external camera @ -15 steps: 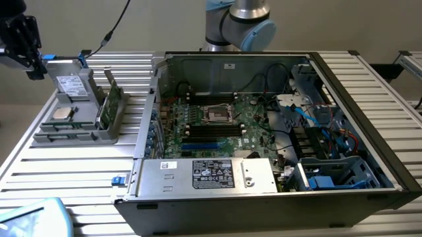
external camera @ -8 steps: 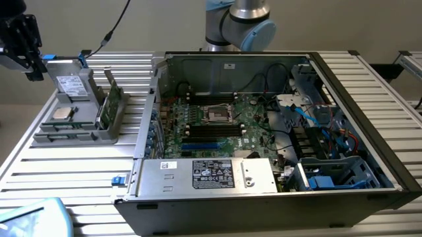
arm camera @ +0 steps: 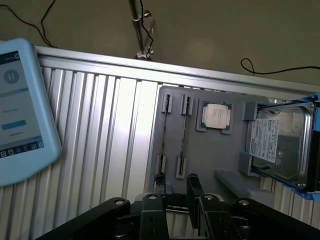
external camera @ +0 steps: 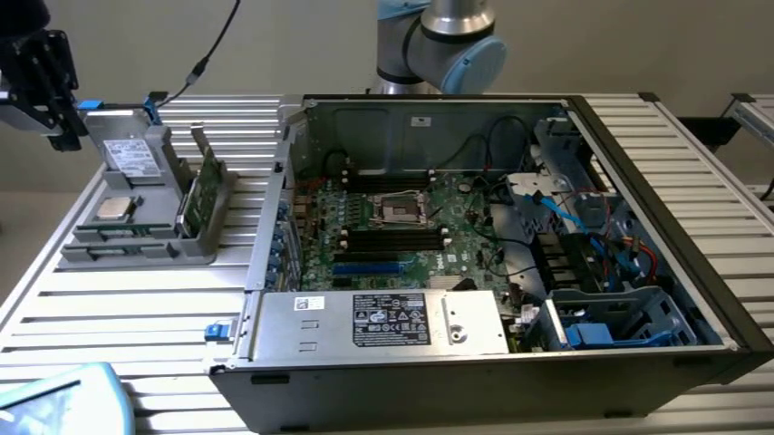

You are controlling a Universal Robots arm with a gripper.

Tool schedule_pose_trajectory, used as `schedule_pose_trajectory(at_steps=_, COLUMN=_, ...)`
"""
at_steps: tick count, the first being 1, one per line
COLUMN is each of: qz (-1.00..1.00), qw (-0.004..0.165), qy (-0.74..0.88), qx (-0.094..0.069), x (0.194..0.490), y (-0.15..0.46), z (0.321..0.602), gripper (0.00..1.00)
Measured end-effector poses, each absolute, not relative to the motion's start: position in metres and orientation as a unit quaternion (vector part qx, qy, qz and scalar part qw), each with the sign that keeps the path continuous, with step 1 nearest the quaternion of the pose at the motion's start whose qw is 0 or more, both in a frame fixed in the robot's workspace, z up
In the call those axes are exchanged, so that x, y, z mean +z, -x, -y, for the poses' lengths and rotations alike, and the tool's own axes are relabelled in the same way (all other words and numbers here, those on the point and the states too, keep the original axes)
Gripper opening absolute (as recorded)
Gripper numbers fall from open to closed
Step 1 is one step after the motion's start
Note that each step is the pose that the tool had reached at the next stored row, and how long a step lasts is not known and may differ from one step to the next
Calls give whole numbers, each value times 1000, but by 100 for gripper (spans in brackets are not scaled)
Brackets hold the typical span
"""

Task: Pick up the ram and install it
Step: 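Pick up the ram and move it above insertion slot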

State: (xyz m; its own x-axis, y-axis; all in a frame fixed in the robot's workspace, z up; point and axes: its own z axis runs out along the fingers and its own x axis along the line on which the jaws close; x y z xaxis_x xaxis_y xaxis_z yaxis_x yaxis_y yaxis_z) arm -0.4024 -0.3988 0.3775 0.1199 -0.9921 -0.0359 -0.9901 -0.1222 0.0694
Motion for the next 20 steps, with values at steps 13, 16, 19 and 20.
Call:
schedule_pose_trajectory(at_steps=13, qz=662, qw=10, qy=-748, qx=-32, x=361, y=407, z=399, gripper=31)
schedule_pose_trajectory(at_steps=16, qz=662, qw=9, qy=-748, qx=-30, x=355, y=408, z=399, gripper=31)
schedule_pose_trajectory(at_steps=19, qz=662, qw=8, qy=-748, qx=-29, x=350, y=408, z=399, gripper=31)
schedule_pose_trajectory(at_steps=20, qz=662, qw=7, qy=-748, qx=-29, x=348, y=408, z=399, gripper=31)
